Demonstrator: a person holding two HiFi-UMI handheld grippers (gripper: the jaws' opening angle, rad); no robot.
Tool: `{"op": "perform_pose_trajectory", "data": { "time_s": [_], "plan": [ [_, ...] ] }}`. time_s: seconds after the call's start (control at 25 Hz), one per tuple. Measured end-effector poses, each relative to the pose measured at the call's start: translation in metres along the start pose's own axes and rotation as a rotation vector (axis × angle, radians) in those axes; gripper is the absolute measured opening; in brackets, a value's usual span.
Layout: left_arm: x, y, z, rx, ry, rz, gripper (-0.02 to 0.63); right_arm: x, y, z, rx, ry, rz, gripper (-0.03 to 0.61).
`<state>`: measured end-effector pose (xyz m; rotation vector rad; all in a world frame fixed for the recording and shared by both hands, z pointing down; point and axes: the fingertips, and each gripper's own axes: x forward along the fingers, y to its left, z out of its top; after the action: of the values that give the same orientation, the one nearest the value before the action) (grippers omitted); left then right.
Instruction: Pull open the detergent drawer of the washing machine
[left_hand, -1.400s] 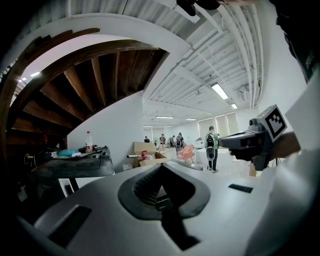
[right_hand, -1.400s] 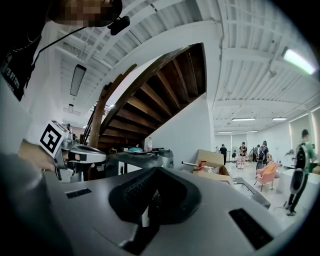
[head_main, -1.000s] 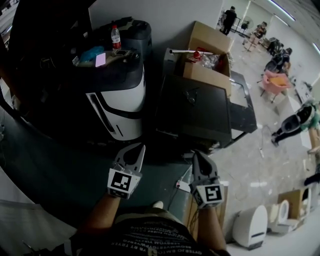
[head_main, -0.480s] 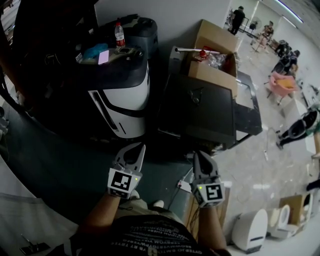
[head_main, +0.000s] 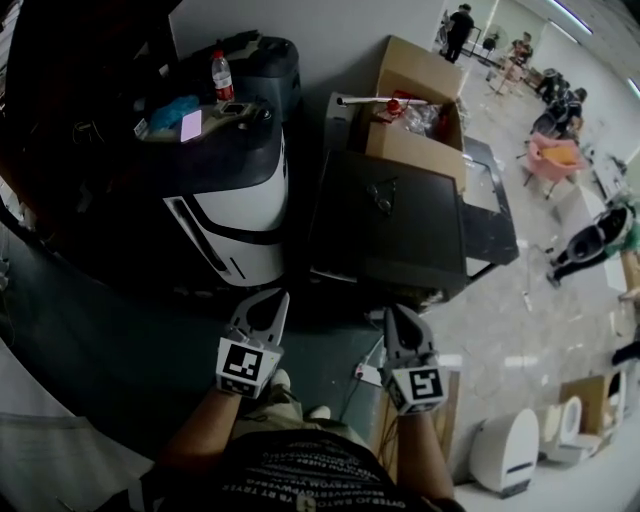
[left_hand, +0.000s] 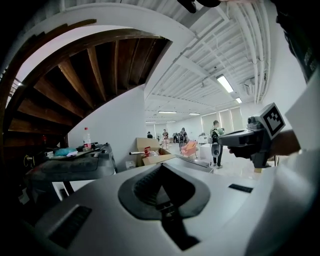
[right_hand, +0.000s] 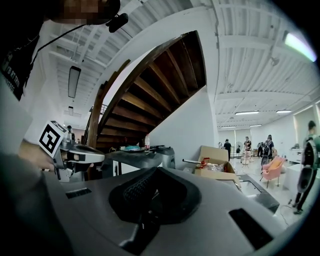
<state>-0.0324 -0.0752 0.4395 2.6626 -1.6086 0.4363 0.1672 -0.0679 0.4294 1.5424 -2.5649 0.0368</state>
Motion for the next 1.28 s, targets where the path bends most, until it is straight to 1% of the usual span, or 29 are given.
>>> {"op": "perform_pose_trajectory", "data": {
  "time_s": [0.16, 0.28, 0.44, 0.72, 0.88, 1.0, 1.08, 1.16, 1.28],
  "plan": [
    [0.021, 0.018, -0.001, 0.009, -0.015, -0.019, 0.003, 0.021, 0.0, 0.001, 0.018, -0.008, -0.005, -0.009],
    [0.037, 0.032, 0.003, -0.011, -0.023, -0.043, 0.003, 0.041, -0.001, 0.003, 0.021, -0.008, -0.023, -0.009],
    [0.057, 0.05, 0.003, -0.014, -0.02, -0.075, 0.003, 0.066, -0.001, 0.009, 0.019, -0.004, -0.046, -0.009],
    [0.091, 0.083, -0.002, 0.016, -0.028, -0.125, 0.003, 0.105, 0.001, 0.01, 0.008, 0.012, -0.077, -0.009],
    [0.103, 0.1, -0.011, 0.018, -0.009, -0.146, 0.003, 0.122, 0.002, 0.006, 0.01, 0.033, -0.096, -0.009],
    [0.109, 0.111, -0.021, 0.0, 0.007, -0.159, 0.003, 0.132, 0.006, 0.006, 0.007, 0.044, -0.11, -0.009],
    [0.113, 0.115, -0.027, -0.01, 0.016, -0.167, 0.003, 0.135, 0.008, 0.006, 0.0, 0.052, -0.114, -0.009],
    [0.118, 0.117, -0.032, -0.003, 0.027, -0.173, 0.003, 0.137, 0.008, 0.003, -0.006, 0.066, -0.12, -0.009],
    [0.121, 0.114, -0.046, -0.004, 0.054, -0.185, 0.003, 0.136, 0.006, -0.011, -0.009, 0.093, -0.134, -0.009]
  ]
}}
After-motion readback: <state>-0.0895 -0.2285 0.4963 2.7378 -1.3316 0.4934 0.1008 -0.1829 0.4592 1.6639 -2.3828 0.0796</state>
